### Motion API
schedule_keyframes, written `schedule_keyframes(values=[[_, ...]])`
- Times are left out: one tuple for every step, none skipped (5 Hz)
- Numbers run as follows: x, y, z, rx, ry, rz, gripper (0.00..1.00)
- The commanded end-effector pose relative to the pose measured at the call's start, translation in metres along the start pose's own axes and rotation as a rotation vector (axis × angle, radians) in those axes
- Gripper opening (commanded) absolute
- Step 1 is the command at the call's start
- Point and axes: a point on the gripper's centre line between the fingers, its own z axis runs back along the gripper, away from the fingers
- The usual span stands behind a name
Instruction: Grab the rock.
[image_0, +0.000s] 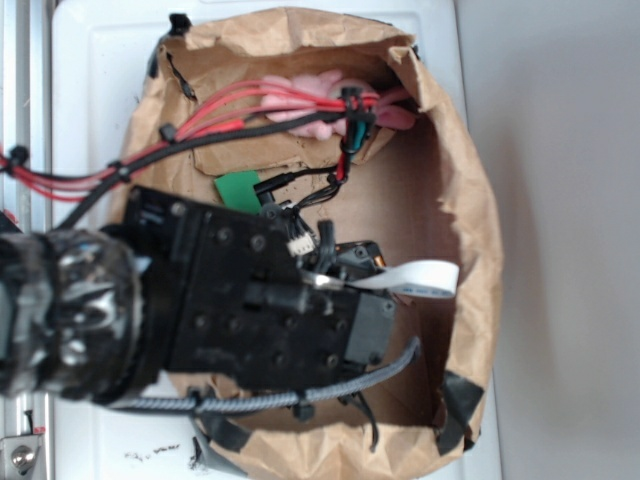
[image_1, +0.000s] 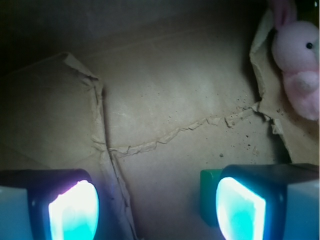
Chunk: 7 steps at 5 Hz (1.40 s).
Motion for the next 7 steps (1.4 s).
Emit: schedule_keyframes(values=[[-0.006, -0.019, 0.023, -0.137, 0.035, -0.092, 1.0], [-0.019, -0.023, 0.034, -0.18, 0.073, -0.115, 1.0], [-0.031, -0.03, 0.035, -0.216, 0.109, -0.128, 1.0], [-0.035, -0.039, 0.03, -0.244, 0.138, -0.109, 1.0], [-0.037, -0.046, 0.021, -0.253, 0.163, -0.107, 1.0], [-0.042, -0.057, 0.01, -0.262, 0.218, -0.121, 1.0], [-0.052, -0.067, -0.006, -0.26, 0.251, -0.144, 1.0]])
